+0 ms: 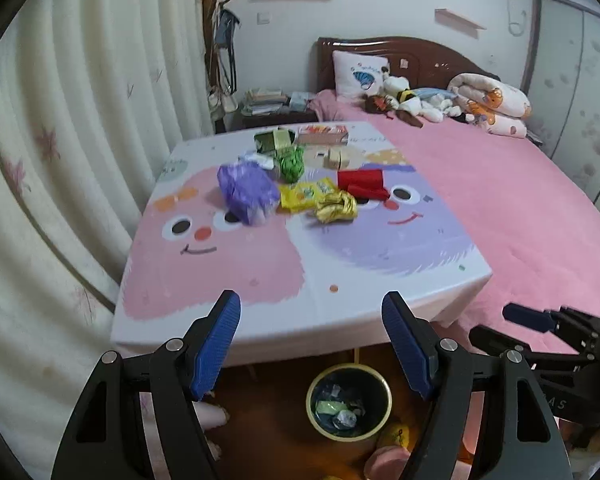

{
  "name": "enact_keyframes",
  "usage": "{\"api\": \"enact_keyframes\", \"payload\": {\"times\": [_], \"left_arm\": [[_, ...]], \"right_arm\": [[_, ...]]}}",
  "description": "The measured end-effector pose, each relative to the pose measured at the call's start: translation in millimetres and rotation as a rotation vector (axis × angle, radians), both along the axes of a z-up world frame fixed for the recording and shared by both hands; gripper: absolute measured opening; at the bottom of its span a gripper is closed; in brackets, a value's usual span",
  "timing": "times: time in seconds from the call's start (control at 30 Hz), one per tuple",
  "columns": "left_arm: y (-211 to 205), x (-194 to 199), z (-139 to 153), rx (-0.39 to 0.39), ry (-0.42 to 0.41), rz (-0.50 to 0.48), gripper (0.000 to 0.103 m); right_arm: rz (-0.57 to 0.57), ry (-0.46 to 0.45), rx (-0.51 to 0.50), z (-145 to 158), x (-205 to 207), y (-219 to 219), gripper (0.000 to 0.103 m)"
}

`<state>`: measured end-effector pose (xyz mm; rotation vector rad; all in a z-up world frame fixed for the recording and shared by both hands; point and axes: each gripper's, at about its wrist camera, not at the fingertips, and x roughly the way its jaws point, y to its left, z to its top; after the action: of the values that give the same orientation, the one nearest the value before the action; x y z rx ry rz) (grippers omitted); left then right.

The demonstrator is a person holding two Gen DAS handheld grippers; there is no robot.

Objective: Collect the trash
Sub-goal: 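Raise both open tools back toward the table, then grasp the red packet with the right tool while the left tool grasps the crumpled yellow paper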

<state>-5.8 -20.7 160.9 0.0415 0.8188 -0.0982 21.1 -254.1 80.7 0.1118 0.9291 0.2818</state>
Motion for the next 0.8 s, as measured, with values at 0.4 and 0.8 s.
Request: {"api": "enact_keyframes", "payload": {"times": [0.4,0.8], "left_arm": [[-4,50,19,-0.022,0.027,0.009,0.078],[-31,204,-29,-0.022,0.151,0.157,0.087]], "right_arm": [[0.079,-0.148,-0.087,56,51,14,0.06],[0.283,-0.19,-0.193,34,233,-7,0.069]]}}
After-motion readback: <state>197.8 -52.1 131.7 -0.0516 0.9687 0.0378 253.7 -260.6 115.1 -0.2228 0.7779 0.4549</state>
